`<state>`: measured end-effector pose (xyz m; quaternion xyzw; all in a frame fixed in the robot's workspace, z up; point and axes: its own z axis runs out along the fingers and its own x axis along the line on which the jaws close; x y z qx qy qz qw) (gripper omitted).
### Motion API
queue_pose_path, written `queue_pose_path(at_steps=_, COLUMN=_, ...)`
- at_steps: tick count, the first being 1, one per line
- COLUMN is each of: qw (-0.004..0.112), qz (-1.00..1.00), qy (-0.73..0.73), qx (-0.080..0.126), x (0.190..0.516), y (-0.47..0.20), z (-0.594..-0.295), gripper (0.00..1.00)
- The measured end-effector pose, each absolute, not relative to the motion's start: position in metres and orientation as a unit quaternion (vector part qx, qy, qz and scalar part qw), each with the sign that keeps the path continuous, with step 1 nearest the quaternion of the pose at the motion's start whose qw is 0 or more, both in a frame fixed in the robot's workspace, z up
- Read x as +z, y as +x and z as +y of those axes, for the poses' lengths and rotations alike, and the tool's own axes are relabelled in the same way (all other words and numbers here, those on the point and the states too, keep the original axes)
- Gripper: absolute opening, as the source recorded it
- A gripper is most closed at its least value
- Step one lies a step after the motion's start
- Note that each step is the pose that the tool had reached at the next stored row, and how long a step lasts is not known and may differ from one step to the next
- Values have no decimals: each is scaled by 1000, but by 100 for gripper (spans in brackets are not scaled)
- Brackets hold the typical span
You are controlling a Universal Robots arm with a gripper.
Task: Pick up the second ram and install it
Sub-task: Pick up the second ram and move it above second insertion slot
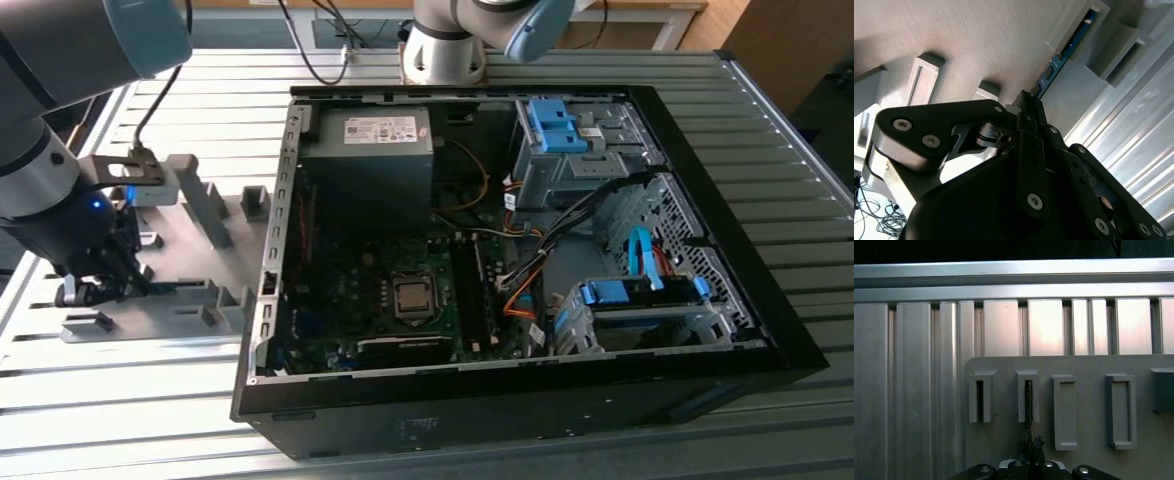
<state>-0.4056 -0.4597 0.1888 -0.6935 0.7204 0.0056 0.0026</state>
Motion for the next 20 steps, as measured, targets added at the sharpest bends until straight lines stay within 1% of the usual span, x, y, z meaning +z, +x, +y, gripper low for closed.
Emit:
queue_pose_path(at_steps=8, qw=3, qz=720, qy=-694, qx=6, x=196, y=-406, z=-460, gripper=14)
queue_pose_path(at_steps=20, qw=2, qz=720, qy=-694, qx=5, x=197, y=-406, z=-460, gripper=14)
